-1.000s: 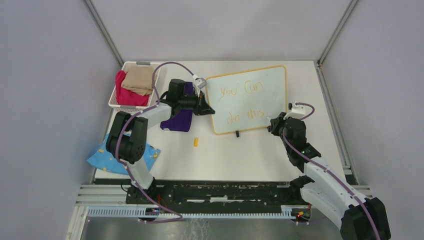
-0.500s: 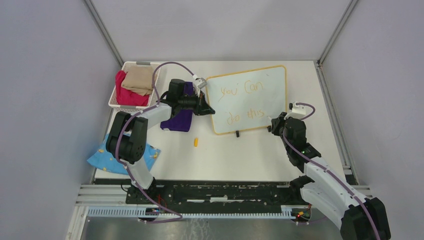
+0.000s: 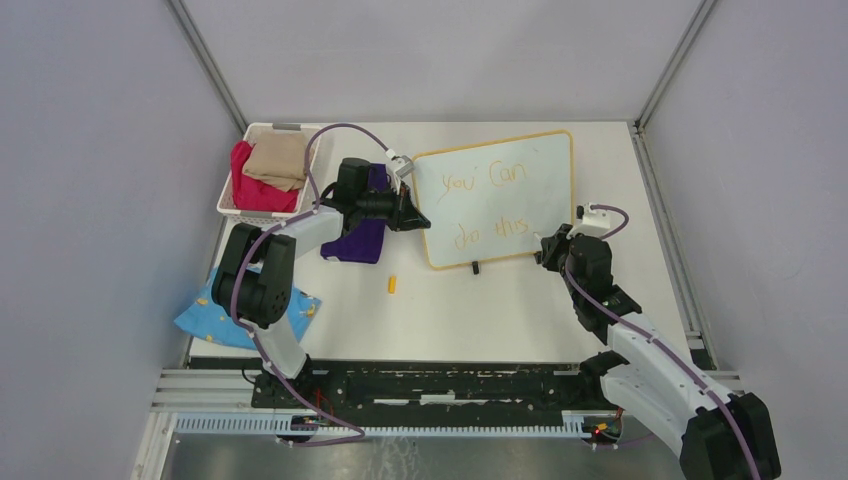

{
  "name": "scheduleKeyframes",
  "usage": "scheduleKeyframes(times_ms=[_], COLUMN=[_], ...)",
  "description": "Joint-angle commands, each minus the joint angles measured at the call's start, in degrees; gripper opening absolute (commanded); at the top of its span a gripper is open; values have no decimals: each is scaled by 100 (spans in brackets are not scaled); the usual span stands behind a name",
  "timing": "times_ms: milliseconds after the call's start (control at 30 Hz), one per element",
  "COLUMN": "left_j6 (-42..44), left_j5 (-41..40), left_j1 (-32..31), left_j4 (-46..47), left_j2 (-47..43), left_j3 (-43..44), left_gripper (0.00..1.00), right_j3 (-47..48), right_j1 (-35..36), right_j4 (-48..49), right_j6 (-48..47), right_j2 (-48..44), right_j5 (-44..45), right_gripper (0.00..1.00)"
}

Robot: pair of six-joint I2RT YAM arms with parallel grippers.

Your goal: Write a sentence on the whiteboard

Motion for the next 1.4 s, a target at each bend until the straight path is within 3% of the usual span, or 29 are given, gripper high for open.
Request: scheduleKeyframes(times_ms=[0, 333, 667, 833, 1367], left_j6=[835, 836, 720, 466, 313], left_j5=[-992, -1146, -1169, -1184, -1806], left_j1=[-236, -253, -246, -280, -269], left_j4=[-330, -339, -330, -304, -499], left_j2=[200, 104, -115, -197, -407], left_j3=[-119, -145, -129, -136, -237], left_gripper=[2, 2, 2, 2, 2], right_j3=[118, 479, 1012, 1244, 842], right_j1=[-14, -15, 48, 69, 164], right_j4=[189, -516, -1627, -1983, -2347], right_j6=[-50, -181, -486, -860, -1278], right_j2=[-83, -634, -1559, -1889, -3178], right_j5=[47, 350, 13, -560, -668], right_gripper=[0, 0, 0, 0, 0])
